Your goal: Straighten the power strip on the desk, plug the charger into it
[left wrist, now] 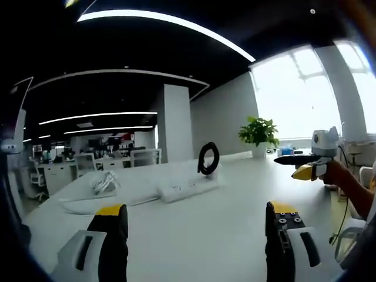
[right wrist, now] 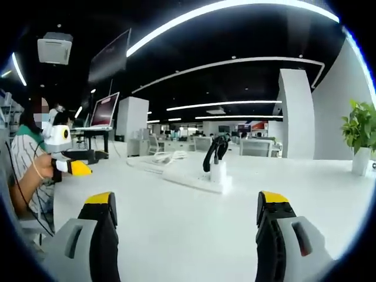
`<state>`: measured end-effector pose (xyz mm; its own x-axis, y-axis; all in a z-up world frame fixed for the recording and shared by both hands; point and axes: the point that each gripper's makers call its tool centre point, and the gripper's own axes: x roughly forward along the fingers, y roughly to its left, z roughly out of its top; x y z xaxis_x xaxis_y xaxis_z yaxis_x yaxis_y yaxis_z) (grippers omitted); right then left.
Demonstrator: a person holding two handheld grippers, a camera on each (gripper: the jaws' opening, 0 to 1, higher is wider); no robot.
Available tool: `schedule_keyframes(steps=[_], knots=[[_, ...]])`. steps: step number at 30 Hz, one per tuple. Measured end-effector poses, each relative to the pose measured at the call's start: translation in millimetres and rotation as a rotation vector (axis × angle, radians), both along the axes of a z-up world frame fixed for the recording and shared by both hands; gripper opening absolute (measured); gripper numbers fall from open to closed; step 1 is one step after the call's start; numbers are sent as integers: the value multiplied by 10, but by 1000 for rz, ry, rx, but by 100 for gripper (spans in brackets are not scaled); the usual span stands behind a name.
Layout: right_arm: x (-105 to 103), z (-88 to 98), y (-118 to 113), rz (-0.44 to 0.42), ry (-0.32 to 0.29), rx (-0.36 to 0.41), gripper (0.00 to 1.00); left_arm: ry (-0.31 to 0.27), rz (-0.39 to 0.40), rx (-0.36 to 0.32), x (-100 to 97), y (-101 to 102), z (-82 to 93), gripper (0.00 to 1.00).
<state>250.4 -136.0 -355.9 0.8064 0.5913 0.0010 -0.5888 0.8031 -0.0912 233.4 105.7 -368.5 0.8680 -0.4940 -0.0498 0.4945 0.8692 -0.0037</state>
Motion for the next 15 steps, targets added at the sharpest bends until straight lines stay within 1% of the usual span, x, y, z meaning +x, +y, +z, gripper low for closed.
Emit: schedule_keyframes(steps=[6,11,15], knots=[[-21,-1,-57,-33,5,7,97,1,19,-25,-31,47,-23,98],[-36,-24,-88,-58,14,17,97,-16,37,-45,-72,77,57,98],[-23,-54,-114,-72,15,5,96,-15,39,-25,-82,67,62,98]])
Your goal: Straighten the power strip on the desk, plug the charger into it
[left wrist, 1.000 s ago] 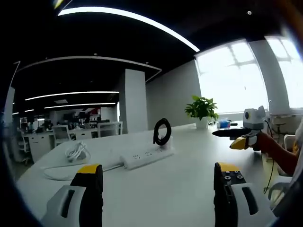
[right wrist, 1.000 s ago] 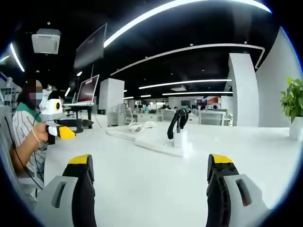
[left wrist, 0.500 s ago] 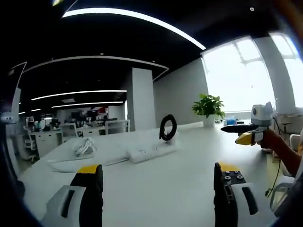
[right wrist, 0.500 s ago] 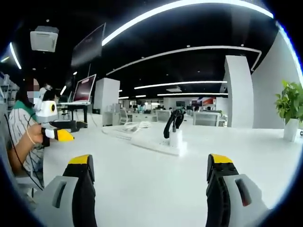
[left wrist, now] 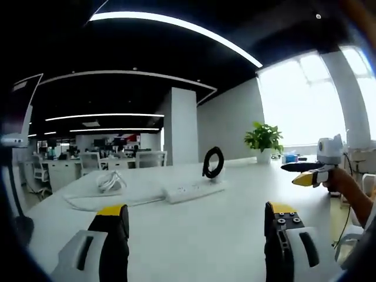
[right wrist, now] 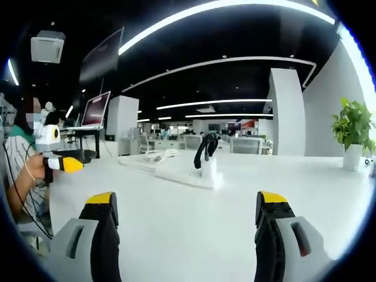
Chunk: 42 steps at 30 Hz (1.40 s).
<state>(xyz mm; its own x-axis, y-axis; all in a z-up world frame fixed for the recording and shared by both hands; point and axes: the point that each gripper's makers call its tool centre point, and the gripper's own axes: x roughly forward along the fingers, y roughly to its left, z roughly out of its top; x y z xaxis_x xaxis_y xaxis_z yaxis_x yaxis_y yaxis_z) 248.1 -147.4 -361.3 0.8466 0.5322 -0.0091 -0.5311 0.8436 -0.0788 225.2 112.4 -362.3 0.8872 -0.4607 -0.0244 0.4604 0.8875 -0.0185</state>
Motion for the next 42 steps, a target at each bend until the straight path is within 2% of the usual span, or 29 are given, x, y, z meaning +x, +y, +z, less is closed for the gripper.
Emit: schedule_keyframes(steps=[10,17,26,42], knots=[[24,-28,-43,-2,17,24,94,7,2,2,-6,7,-6,98],[8,-76,-29,6,21,8,93,10,2,-7,6,5,-13,98],[-38,6,-19,13,7,32,93,4,9,-13,-5,18,10,98],[-53,-22,-7,7,11,29,92,3,10,-16,-38,23,19,97]])
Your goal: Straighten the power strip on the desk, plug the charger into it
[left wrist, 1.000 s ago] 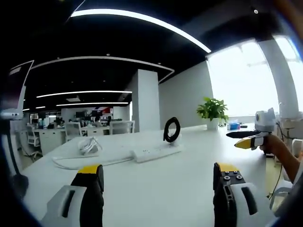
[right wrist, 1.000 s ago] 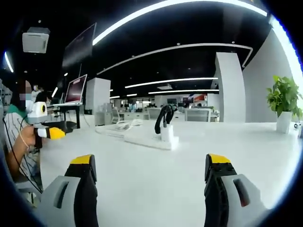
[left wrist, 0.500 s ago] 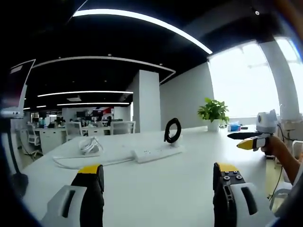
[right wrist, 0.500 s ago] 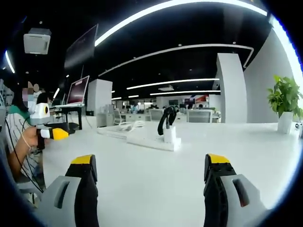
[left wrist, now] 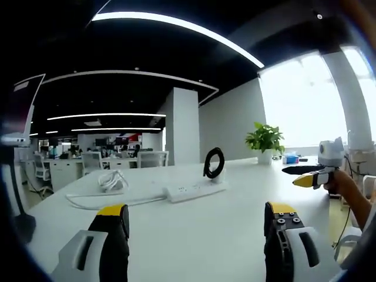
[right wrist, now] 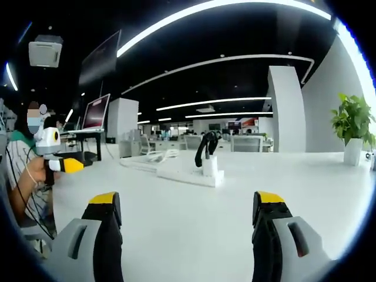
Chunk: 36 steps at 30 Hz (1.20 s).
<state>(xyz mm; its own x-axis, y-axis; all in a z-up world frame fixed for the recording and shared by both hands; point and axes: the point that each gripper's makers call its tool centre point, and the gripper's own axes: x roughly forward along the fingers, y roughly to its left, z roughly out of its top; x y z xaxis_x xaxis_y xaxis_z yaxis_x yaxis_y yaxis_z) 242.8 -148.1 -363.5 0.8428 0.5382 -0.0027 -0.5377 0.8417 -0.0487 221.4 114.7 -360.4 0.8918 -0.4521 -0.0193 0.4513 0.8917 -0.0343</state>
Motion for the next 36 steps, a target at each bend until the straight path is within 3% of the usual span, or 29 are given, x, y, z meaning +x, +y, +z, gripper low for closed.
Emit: schedule_keyframes(steps=[36], knots=[[-12,-73,0,-8,24,-18,89,2,3,-13,4,-5,-6,99]])
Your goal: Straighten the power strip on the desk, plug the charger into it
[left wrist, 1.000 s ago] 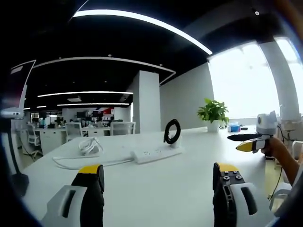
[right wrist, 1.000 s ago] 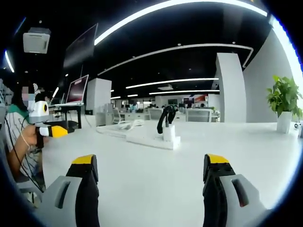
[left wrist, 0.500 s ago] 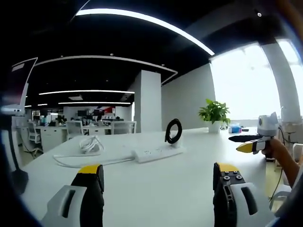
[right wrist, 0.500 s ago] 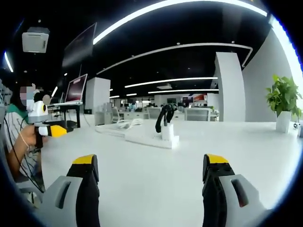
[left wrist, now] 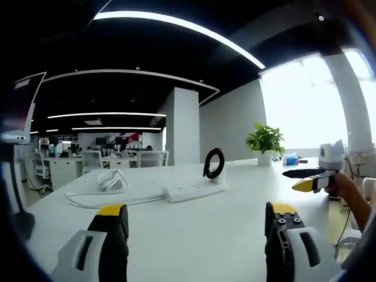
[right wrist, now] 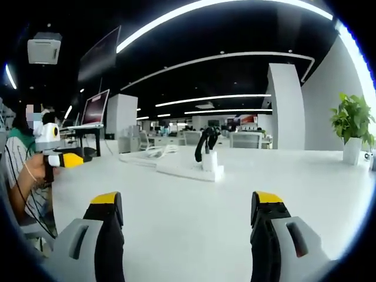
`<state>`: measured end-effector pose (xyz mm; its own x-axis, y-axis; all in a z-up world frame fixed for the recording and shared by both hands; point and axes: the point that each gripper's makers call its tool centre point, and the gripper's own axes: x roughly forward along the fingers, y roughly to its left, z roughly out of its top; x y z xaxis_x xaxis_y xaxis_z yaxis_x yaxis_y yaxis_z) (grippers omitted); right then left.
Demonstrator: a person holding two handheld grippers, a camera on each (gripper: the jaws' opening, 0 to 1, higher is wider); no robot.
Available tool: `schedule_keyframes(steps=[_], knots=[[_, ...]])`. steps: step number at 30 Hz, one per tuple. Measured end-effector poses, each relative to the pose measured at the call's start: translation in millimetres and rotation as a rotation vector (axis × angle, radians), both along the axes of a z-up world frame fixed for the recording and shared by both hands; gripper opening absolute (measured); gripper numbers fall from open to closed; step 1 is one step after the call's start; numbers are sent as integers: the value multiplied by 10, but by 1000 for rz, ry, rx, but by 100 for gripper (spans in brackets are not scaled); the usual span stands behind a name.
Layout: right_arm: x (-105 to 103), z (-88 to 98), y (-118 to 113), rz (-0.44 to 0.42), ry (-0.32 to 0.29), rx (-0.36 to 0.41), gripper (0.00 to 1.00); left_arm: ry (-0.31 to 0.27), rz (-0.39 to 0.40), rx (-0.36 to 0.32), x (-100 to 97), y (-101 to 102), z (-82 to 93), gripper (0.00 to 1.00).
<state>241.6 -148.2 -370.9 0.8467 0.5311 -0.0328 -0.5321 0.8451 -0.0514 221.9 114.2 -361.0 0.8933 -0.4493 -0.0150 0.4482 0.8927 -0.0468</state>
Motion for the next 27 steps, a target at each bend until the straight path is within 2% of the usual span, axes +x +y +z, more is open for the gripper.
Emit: schedule_keyframes(steps=[27], knots=[[10,14,-11,0,11,18,87,-10,10,-8,-14,21,24,99]])
